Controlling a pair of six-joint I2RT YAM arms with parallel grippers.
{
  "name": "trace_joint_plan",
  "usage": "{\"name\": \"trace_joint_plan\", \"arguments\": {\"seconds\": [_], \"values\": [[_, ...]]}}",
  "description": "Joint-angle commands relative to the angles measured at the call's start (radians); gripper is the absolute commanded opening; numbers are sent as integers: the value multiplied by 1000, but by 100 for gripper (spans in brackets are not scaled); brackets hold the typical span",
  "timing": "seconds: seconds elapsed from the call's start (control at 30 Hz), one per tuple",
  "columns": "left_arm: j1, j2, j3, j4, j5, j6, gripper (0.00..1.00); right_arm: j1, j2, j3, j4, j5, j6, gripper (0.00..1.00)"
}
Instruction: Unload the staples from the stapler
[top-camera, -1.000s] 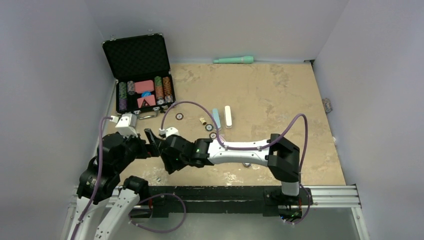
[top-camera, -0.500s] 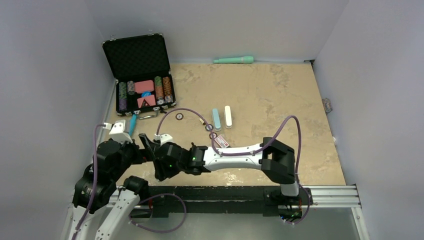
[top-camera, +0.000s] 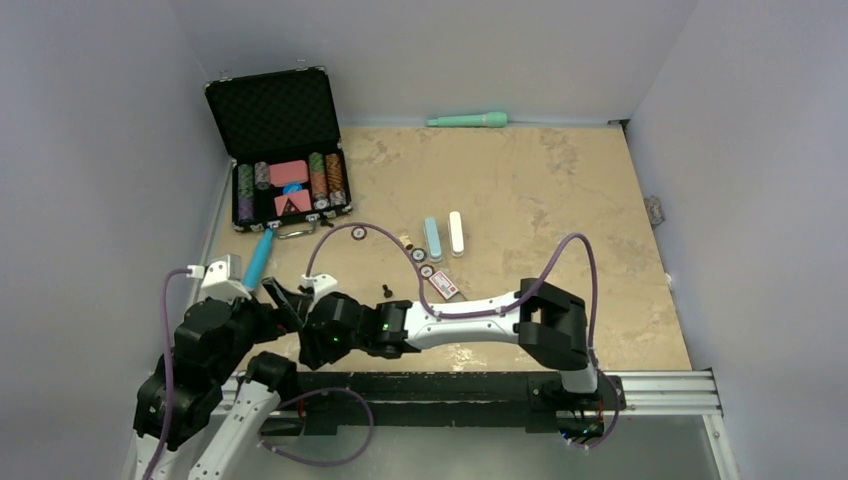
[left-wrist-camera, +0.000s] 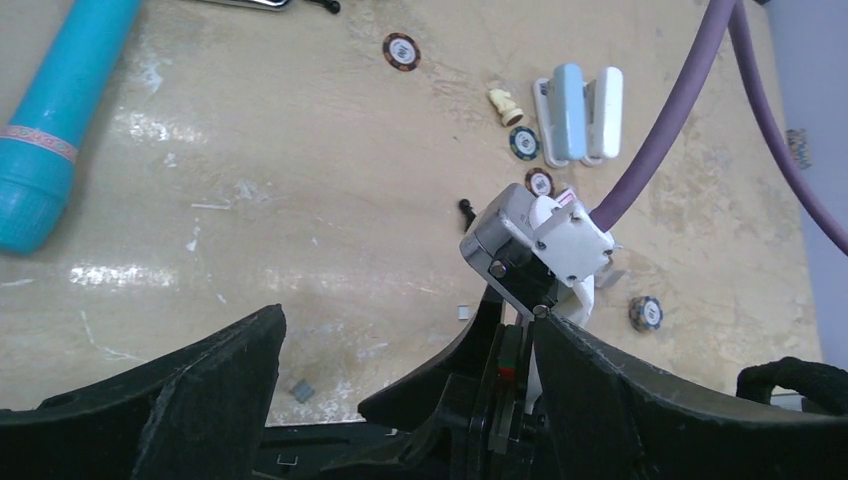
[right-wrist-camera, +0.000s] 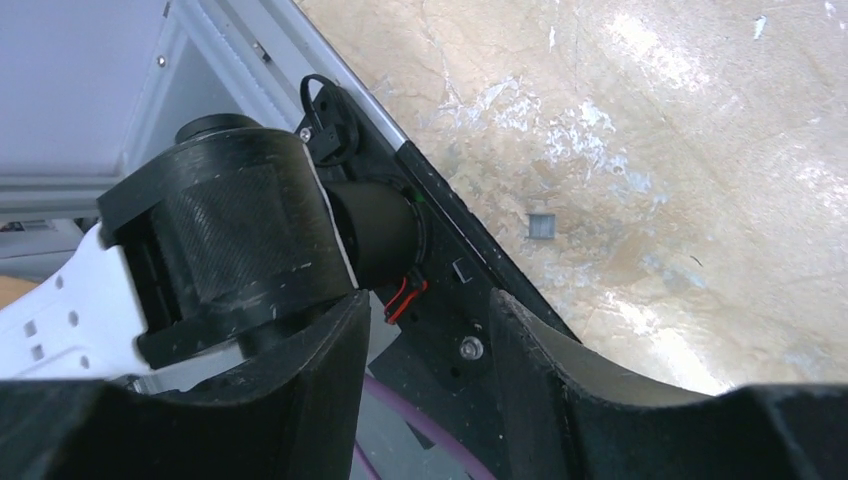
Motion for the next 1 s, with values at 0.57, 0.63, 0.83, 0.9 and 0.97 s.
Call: {"name": "trace_joint_plan", "arguments": {"seconds": [0.57,0.63,0.83,0.9,0.97], "values": [[23,-26,95,-68,-555,-62,80,-30,-32,43,-58,3,-3,48],[23,-30,94,-66,-555,-59,79,-25,2,72,-67,-2,-5,48],[23,-34,98,-167,-677,-173,76,-23,68,107,-53,-20,6,46],[23,-50,94,-176,-690,-188,75,-21,86,113,-39,-34,8,44],[23,-59,92,-174,-686,-186,75,-19,104,122,-30,-44,10,44]]}}
